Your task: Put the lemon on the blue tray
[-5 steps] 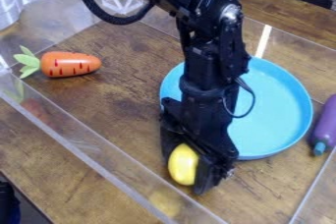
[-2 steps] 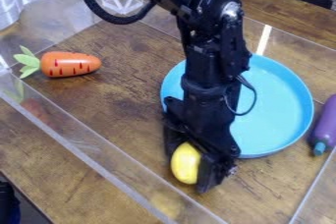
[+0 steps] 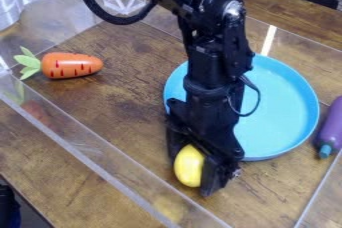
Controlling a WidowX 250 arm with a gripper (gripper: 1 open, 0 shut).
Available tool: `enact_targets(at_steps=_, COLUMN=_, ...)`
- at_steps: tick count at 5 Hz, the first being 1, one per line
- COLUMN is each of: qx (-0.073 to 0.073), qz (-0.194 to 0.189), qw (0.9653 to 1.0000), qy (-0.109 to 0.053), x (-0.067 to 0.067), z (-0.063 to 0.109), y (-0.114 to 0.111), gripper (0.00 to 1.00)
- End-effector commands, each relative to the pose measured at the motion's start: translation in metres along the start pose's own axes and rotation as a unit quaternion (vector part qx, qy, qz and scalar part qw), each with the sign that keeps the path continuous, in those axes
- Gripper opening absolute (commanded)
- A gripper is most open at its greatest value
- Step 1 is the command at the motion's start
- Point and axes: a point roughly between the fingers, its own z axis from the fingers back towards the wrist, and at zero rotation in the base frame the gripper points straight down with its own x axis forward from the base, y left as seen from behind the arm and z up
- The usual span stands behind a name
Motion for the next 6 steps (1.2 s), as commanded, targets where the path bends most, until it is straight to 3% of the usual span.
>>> enact_targets(at_steps=1, qx=-0.003, qz=-0.011, qw=0.9999, qy=-0.008, x=0.002, z=-0.001, y=0.001, gripper=0.00)
enact_targets(at_steps=2, qx=-0.005, qz=-0.014, qw=0.9998, qy=-0.008, x=0.001, z=-0.001, y=0.000, gripper=0.00)
enact_targets(at_steps=6, qx=0.012, qz=-0.022, qw=0.9997, qy=0.001, x=0.011, z=0.008, y=-0.002, gripper=0.00)
